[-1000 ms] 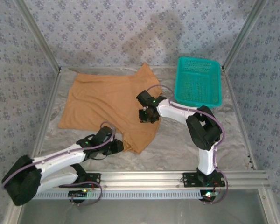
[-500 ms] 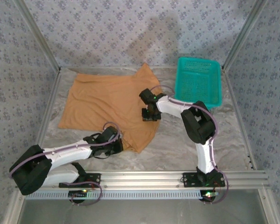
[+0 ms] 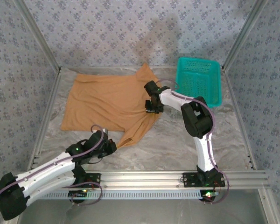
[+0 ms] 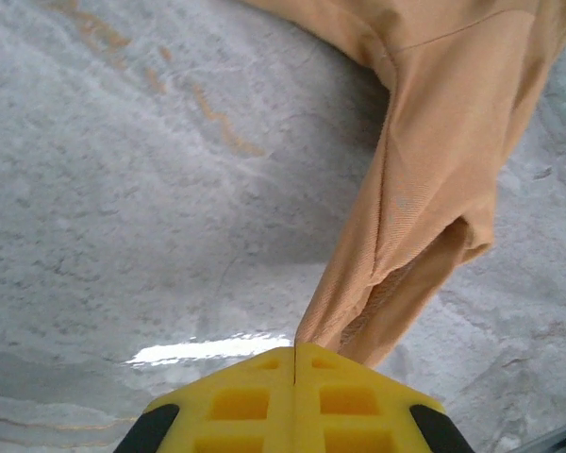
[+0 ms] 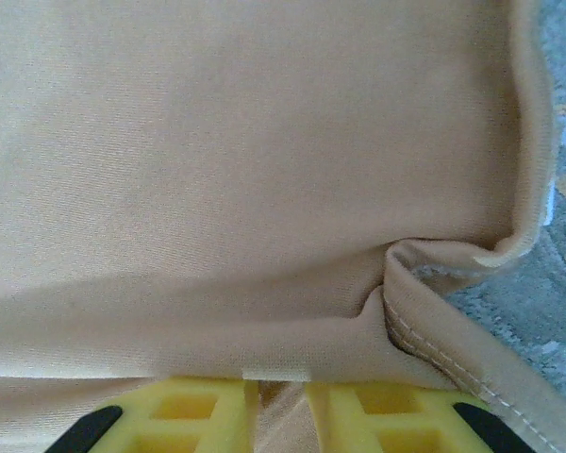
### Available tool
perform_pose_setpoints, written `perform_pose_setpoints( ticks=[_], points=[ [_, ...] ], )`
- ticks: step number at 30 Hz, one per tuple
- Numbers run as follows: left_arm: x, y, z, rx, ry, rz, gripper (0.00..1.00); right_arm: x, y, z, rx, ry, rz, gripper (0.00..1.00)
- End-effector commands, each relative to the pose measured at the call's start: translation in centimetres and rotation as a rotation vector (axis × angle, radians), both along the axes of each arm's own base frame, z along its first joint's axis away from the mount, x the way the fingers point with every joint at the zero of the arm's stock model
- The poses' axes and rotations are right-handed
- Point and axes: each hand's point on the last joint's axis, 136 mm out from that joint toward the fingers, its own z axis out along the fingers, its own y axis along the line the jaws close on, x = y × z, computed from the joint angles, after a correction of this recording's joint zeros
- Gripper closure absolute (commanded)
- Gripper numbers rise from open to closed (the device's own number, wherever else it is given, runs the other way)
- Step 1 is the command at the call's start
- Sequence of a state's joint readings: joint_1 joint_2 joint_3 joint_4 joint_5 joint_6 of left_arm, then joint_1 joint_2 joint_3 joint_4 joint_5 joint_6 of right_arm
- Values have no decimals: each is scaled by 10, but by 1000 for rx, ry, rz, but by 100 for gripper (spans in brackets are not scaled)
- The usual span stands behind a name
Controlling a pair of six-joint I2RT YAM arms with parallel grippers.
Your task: Fold the inside-out t-shirt
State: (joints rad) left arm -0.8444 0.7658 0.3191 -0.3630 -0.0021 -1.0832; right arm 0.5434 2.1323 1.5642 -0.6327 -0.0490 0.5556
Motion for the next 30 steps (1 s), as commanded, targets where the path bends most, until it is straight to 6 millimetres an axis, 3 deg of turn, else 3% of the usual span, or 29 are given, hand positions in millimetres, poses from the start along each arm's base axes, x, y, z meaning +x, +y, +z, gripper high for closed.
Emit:
perform_pose_setpoints(
  ticks=[1, 5, 8, 10, 13, 18, 23, 30],
  points=[
    [-4, 6, -18, 36, 52, 32, 100, -30, -15, -31, -102, 122, 71, 74],
    [3, -5, -21, 55, 58, 1, 100, -46, 6, 5, -46, 94, 143, 63],
    [11, -11, -13, 90, 47, -19, 76, -67, 10, 34, -43, 60, 184, 56],
    [21, -8, 3, 124, 13, -16, 65, -88, 13, 45, -42, 42, 220, 57],
    [41, 0, 28, 116, -21, 3, 67, -121, 24, 47, -29, 43, 264, 69],
    [85, 17, 59, 85, -99, 52, 68, -161, 49, 48, -36, 15, 322, 77],
    [142, 40, 55, 59, -77, 117, 69, -183, 79, 52, -36, -45, 379, 74],
    [219, 83, 45, -3, -55, 245, 73, -202, 94, 38, -81, -23, 402, 69]
  ],
)
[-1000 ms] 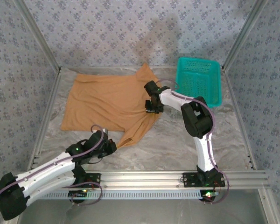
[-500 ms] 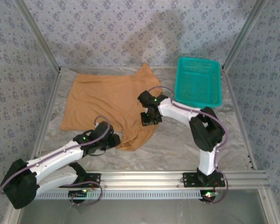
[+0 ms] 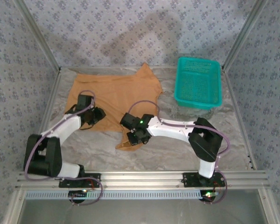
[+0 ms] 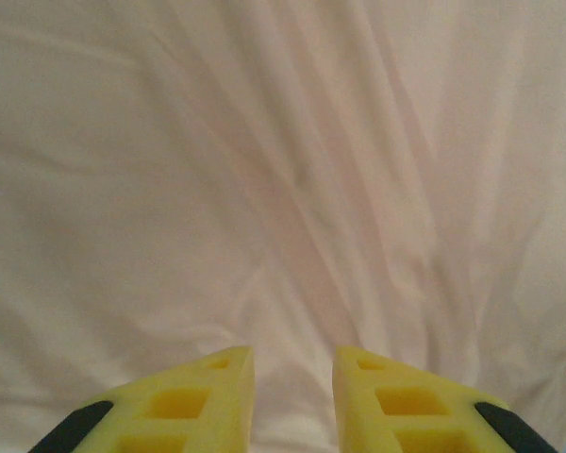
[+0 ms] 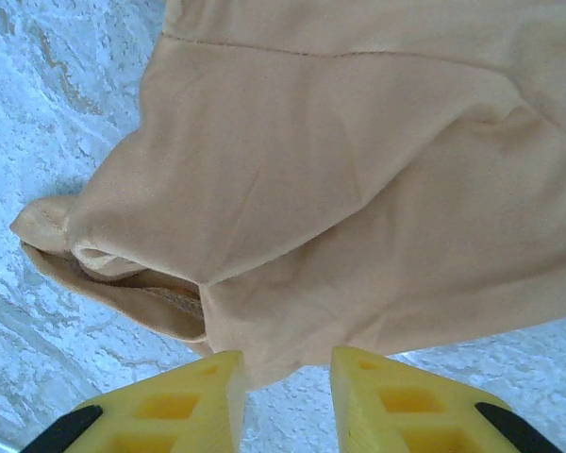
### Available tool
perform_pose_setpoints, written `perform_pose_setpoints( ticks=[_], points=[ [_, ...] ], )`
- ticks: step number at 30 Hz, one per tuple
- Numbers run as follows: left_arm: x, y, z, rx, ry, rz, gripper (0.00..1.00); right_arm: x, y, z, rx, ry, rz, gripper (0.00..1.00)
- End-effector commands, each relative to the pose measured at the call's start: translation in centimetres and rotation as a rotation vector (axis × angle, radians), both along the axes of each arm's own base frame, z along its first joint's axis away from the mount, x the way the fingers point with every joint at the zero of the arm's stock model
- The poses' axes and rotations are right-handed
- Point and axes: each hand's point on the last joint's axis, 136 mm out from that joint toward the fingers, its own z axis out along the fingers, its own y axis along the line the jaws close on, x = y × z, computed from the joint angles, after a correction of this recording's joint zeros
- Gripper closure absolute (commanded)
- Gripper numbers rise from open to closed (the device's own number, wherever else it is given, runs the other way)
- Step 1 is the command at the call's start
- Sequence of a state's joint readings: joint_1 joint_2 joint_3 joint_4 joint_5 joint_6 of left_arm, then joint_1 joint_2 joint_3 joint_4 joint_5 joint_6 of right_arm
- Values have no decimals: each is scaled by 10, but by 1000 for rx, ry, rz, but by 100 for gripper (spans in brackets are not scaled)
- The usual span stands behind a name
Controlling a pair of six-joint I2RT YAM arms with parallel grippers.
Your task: Fold the inside-out t-shirt
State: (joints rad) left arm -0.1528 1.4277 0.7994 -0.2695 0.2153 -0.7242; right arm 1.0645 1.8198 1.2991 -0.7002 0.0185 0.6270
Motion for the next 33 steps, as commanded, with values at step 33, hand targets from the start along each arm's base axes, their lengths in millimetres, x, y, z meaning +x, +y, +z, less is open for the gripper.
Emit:
perform_pose_setpoints(
  ticks=[33],
  points=[
    [111, 113, -105, -112, 196, 306, 89, -105, -96, -30, -119, 3, 151, 100]
  ],
)
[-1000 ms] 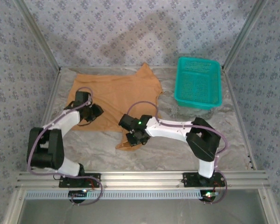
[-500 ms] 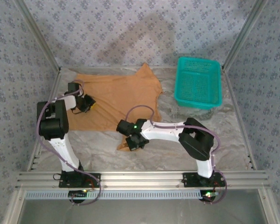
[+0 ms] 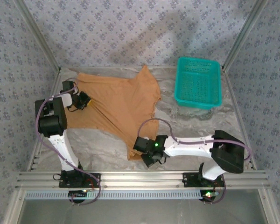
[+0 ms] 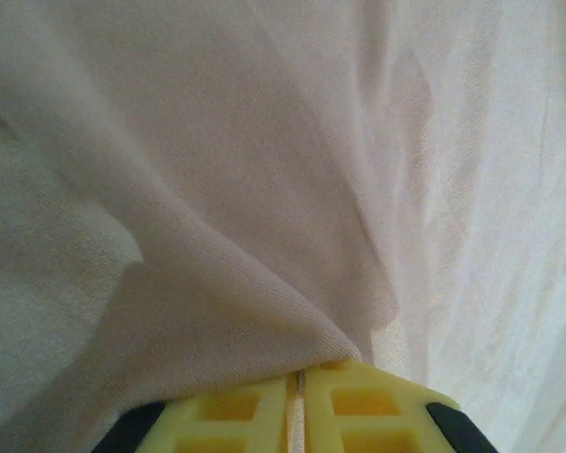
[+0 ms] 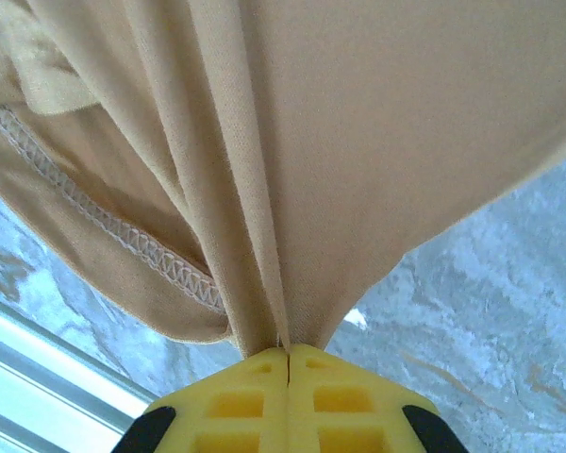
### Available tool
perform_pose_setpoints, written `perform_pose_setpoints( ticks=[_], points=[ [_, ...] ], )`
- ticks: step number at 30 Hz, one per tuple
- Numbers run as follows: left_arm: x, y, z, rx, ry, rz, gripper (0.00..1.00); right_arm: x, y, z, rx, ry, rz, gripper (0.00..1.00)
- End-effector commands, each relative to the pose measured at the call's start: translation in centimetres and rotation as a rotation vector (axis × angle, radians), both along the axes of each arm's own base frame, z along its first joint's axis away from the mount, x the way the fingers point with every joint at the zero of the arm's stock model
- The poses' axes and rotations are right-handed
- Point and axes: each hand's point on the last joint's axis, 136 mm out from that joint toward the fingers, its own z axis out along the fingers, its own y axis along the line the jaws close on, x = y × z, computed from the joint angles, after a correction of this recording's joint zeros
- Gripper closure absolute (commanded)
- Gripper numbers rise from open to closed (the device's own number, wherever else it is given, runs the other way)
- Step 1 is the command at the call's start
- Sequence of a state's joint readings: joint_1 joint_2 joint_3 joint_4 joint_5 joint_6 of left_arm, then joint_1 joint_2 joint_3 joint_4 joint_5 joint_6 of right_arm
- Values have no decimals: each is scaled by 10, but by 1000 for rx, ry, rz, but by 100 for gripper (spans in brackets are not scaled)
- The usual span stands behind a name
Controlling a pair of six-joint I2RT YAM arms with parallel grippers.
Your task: Fold the inside-out t-shirt
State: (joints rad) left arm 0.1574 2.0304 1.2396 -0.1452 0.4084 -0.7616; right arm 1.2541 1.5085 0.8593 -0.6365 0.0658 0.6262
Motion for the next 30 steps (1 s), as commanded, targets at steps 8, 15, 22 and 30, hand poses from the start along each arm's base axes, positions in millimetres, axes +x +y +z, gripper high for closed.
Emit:
perform_pose_setpoints(
  ticks=[8, 15, 22, 30],
  points=[
    [-26, -6, -23, 58, 106, 6, 90, 1, -15, 7, -34, -7, -35, 73],
    [-29, -19, -11, 66, 80, -25, 90, 22, -7, 17, 9, -22, -90, 56],
    [-28, -17, 11, 95, 47, -40, 90, 122, 54, 60, 304, -74, -339, 71],
    [-34, -13, 27, 118, 32, -45, 90, 199, 94, 5, 257, 51, -475, 75]
  ],
)
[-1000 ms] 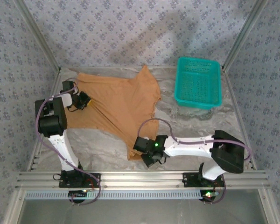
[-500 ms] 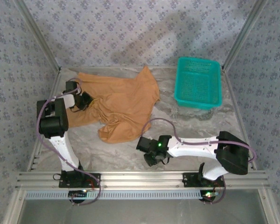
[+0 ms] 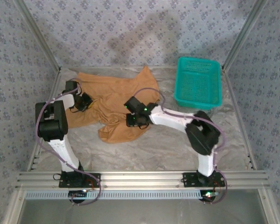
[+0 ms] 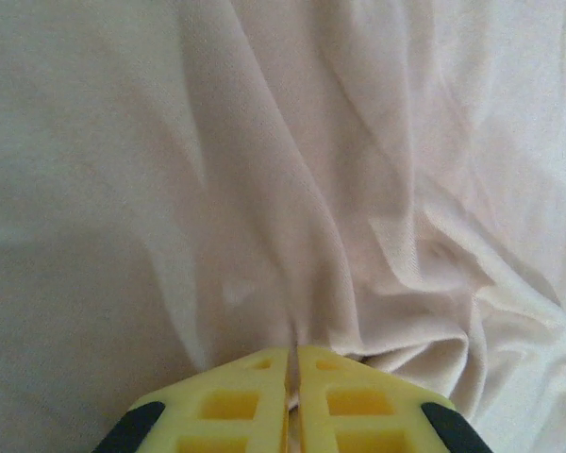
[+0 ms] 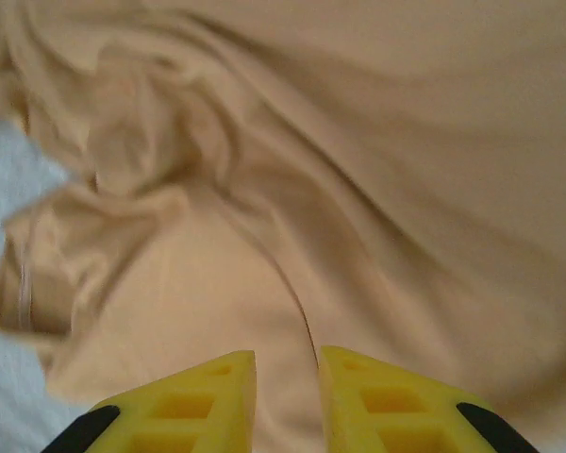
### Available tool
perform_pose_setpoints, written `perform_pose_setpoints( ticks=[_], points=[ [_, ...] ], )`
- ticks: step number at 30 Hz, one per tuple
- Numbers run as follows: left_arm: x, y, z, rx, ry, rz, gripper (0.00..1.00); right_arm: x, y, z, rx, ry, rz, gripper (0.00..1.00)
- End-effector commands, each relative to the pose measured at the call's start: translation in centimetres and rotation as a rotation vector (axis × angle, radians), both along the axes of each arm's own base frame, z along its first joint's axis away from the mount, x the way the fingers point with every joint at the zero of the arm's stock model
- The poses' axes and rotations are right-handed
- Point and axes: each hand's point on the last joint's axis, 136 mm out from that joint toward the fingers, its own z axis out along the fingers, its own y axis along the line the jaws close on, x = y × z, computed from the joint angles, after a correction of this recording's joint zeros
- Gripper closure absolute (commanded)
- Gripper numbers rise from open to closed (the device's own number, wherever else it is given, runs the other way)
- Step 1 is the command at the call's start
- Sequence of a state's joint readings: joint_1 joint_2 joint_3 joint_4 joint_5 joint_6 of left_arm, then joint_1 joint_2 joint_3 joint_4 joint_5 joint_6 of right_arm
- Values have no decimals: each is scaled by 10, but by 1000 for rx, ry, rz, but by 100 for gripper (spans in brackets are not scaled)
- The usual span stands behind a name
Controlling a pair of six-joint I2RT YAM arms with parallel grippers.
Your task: Fold the inside-out t-shirt
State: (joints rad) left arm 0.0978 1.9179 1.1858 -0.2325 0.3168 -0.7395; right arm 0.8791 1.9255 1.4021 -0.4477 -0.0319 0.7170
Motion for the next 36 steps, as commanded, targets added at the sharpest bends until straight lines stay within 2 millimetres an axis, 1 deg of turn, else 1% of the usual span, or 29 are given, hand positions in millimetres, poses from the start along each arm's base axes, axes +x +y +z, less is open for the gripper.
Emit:
perform_pose_setpoints(
  ticks=[1, 3, 5, 8, 9, 13, 15, 17, 18, 20, 21, 22, 23, 25, 27, 30, 33, 36],
  points=[
    [-11, 5, 12, 36, -1, -13, 90, 0, -20, -50, -92, 149, -56, 75],
    [-16, 11, 12, 40, -1, -5, 90, -7, -46, -72, -147, 212, -85, 75],
    [-21, 15, 13, 45, -3, -2, 90, -17, -80, -90, -204, 265, -113, 75],
    [-31, 19, 12, 53, 0, 0, 90, -32, -132, -100, -300, 306, -138, 75],
    [-36, 21, 11, 62, 4, 0, 90, -36, -151, -100, -337, 319, -143, 75],
    [-59, 32, -2, 82, 35, 17, 90, -36, -200, -92, -443, 319, -151, 74],
    [-72, 37, -12, 79, 58, 30, 90, -32, -216, -86, -482, 309, -139, 74],
    [-82, 41, -19, 68, 74, 41, 90, -27, -226, -80, -521, 297, -135, 73],
    [-85, 41, -20, 66, 74, 41, 90, -24, -227, -76, -536, 284, -126, 72],
    [-90, 38, -14, 64, 61, 36, 90, -14, -230, -59, -580, 234, -123, 68],
    [-93, 36, -9, 65, 46, 35, 90, -17, -227, -51, -585, 222, -110, 67],
    [-96, 32, -3, 71, 31, 26, 90, -11, -216, -35, -560, 178, -108, 65],
    [-100, 28, 4, 85, 20, 19, 90, -14, -207, -23, -536, 147, -99, 63],
    [-109, 19, 18, 118, -9, -7, 89, -25, -188, -4, -456, 107, -86, 62],
    [-121, 10, 28, 142, -26, -31, 89, -47, -169, 1, -373, 94, -57, 62],
    [-138, 4, 31, 137, -33, -47, 88, -73, -139, 6, -261, 78, 2, 64],
    [-154, 5, 27, 135, -19, -44, 88, -93, -123, 3, -228, 91, 9, 67],
    [-161, 7, 19, 114, -8, -24, 87, -105, -115, -8, -241, 114, 34, 70]
  ],
)
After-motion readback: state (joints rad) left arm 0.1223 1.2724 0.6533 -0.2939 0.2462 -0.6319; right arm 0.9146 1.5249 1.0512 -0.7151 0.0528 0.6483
